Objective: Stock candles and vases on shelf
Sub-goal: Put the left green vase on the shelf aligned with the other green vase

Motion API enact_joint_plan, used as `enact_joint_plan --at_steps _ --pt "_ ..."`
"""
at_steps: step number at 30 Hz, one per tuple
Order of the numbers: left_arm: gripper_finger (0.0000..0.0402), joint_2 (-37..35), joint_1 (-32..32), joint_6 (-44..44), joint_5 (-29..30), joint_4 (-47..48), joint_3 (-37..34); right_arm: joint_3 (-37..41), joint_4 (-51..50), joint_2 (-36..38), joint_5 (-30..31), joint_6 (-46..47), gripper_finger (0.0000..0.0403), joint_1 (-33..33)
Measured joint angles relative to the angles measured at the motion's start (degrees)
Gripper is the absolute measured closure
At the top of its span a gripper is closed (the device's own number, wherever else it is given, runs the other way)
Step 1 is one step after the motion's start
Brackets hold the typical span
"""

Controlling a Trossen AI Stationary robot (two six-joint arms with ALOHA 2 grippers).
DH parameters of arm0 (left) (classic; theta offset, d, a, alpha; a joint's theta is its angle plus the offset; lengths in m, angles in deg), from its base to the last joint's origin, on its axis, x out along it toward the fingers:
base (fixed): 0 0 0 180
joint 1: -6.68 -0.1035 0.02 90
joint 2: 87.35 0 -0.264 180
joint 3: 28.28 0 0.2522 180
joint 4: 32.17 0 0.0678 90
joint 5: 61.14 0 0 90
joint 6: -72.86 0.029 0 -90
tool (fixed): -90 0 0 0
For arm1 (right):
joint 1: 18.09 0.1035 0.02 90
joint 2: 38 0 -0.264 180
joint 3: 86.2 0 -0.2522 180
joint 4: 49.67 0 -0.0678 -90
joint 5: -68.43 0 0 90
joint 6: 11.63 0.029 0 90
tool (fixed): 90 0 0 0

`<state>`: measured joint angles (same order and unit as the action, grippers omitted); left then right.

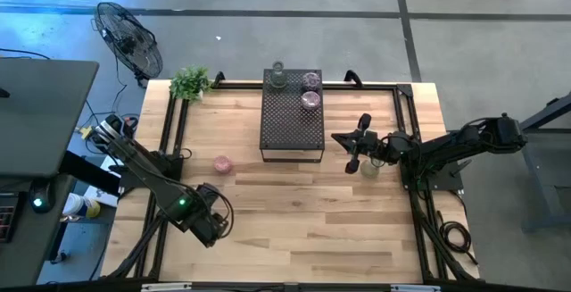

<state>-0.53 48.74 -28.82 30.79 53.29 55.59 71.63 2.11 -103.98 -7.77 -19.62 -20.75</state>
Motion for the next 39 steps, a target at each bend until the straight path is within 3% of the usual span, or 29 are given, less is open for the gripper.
enact_joint_plan --at_steps 16,28,32,39 --pt "0.0110 0.0 0.0 -0.5 -0.1 -5.4 -7.9 0.0 -0.1 0.0 -0.4 0.1 0.0403 0.0" --pt "0.0236 0.0 -0.9 3.4 -1.7 -7.3 -8.0 0.0 -0.1 0.0 -0.3 0.1 0.0403 0.0" --pt "0.0236 0.0 -5.0 9.9 -1.0 -6.1 -5.7 0.0 -0.1 0.0 -0.2 0.0 0.0403 0.0" --pt "0.0233 -0.1 -18.8 33.7 1.6 -4.6 -3.6 0.0 -0.1 0.0 0.1 0.0 0.0403 0.0"
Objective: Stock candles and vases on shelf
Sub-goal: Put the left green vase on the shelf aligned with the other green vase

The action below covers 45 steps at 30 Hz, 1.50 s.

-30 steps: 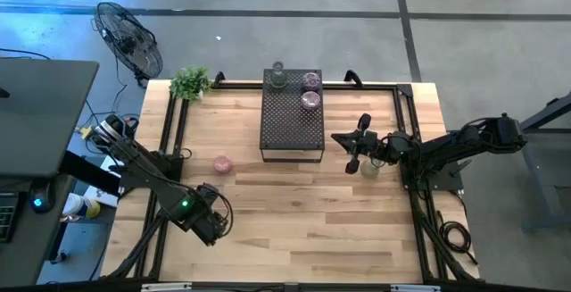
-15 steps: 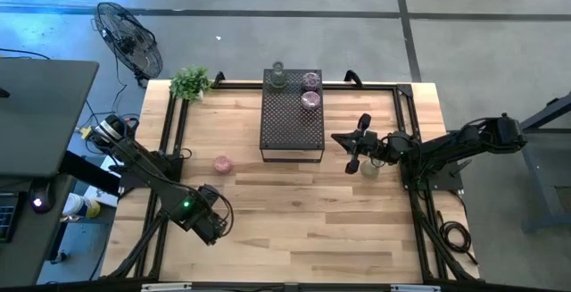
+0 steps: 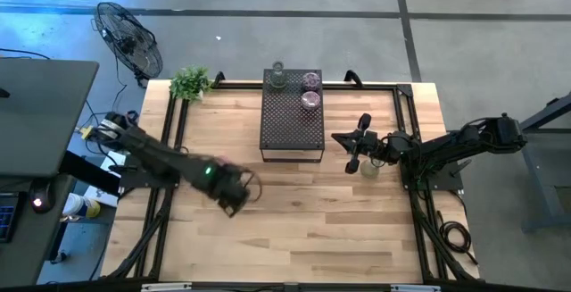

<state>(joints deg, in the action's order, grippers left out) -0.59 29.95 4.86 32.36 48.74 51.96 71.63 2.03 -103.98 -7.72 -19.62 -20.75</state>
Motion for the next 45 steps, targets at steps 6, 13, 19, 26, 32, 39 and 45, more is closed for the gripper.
enact_joint_plan --at_steps 6,13,19,26,32,39,45 --pt "0.0230 0.0 -10.4 16.9 3.2 -2.3 0.0 0.0 0.2 0.0 0.4 0.0 0.0403 0.0" --pt "0.0229 2.2 -15.6 25.0 1.8 -5.8 0.1 0.0 0.2 0.0 0.4 0.0 0.0403 0.0" --pt "0.0228 5.3 -15.3 26.4 1.1 -6.8 0.2 0.0 -0.1 0.0 0.8 0.0 0.0403 0.0" --pt "0.0190 4.9 -15.4 25.6 1.7 -7.3 1.7 0.0 -0.1 0.0 0.8 0.0 0.0403 0.0" --pt "0.0130 3.8 -14.9 27.4 2.3 -6.9 4.1 0.0 -0.1 0.0 0.8 0.0 0.0403 0.0" --pt "0.0165 -3.0 -4.9 19.8 18.0 -4.2 1.6 0.0 -0.3 0.0 0.6 0.2 0.0403 0.0" --pt "0.0230 -11.3 7.1 4.3 27.7 -13.3 -10.2 0.0 -0.9 0.0 0.6 0.3 0.0403 0.0"
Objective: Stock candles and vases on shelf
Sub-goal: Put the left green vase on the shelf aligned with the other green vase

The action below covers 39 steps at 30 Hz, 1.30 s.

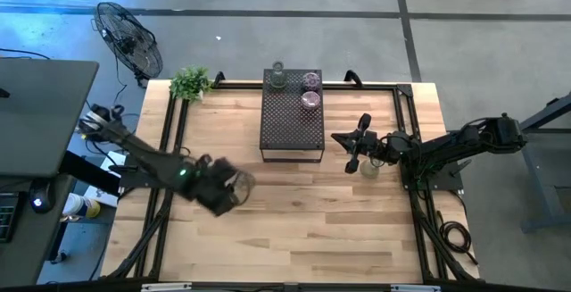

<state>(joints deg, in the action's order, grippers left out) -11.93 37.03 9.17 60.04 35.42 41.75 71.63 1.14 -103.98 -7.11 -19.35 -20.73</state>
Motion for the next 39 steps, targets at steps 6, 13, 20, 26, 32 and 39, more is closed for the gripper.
enact_joint_plan --at_steps 6,13,20,26,32,39 --pt "0.0326 -3.5 3.4 -4.3 3.9 -28.8 -17.8 0.0 0.0 0.0 1.0 -0.1 0.0403 0.0" --pt "0.0370 -2.2 1.0 -4.8 4.9 -38.3 -22.9 0.0 0.3 0.0 1.8 -0.3 0.0403 0.0" --pt "0.0259 -2.2 0.8 -7.8 4.4 -35.8 -22.7 0.0 0.3 0.0 1.8 -0.3 0.0403 0.0" --pt "0.0153 -1.8 3.5 -6.3 8.3 -35.3 -22.7 0.0 0.1 0.0 1.7 -0.3 0.0403 0.0" --pt "0.0128 4.1 7.2 -6.2 21.4 -36.2 -22.6 0.0 -0.3 0.0 1.7 -0.3 0.0403 0.0" --pt "0.0127 12.5 5.5 -7.2 27.1 -42.3 -22.7 0.0 -0.5 0.0 1.7 -0.3 0.0403 0.0"
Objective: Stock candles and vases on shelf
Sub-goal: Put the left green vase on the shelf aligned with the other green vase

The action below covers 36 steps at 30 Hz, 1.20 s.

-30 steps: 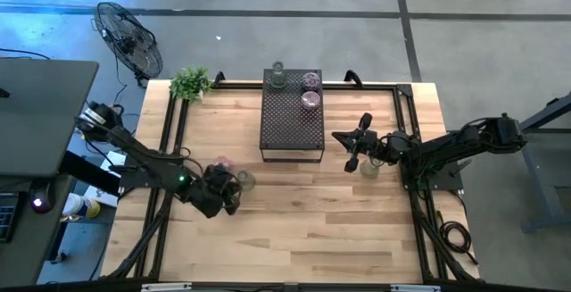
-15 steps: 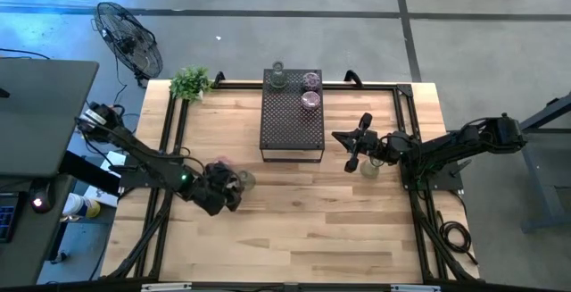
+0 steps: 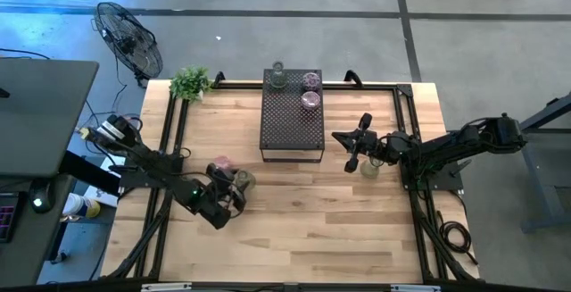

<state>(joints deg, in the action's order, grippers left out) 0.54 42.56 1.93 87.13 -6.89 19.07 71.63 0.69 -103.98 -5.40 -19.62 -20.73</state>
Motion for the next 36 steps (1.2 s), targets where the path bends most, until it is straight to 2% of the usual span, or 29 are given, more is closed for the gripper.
enact_joint_plan --at_steps 6,14,17,20,25,28,31,36 --pt "0.0146 1.1 -2.3 0.0 2.1 -5.1 0.0 0.0 0.0 0.0 0.0 0.0 0.0403 0.0" --pt "0.0249 0.9 -3.3 4.7 2.3 -9.1 0.0 0.0 0.0 0.0 0.0 0.0 0.0402 0.0" --pt "0.0248 -0.3 -3.3 6.5 2.0 -8.5 0.3 0.0 -0.1 0.0 0.0 0.0 0.0403 0.0" --pt "0.0248 -3.6 -3.3 12.2 0.8 -6.4 2.4 0.0 -0.1 0.0 0.0 0.0 0.0403 0.0" --pt "0.0248 -13.4 -4.6 18.5 -1.4 5.0 8.9 0.0 -0.3 0.0 0.0 0.0 0.0403 0.0" --pt "0.0248 -20.0 -6.4 24.6 -4.1 8.1 10.7 0.0 -0.4 0.0 0.1 0.0 0.0403 0.0" --pt "0.0248 -26.4 -10.9 32.7 -10.2 8.2 10.7 0.0 -0.4 0.0 0.2 0.0 0.0403 0.0" --pt "0.0248 -31.6 -27.5 48.0 -24.6 0.2 10.7 0.0 -0.1 0.0 0.4 -0.6 0.0403 0.0"
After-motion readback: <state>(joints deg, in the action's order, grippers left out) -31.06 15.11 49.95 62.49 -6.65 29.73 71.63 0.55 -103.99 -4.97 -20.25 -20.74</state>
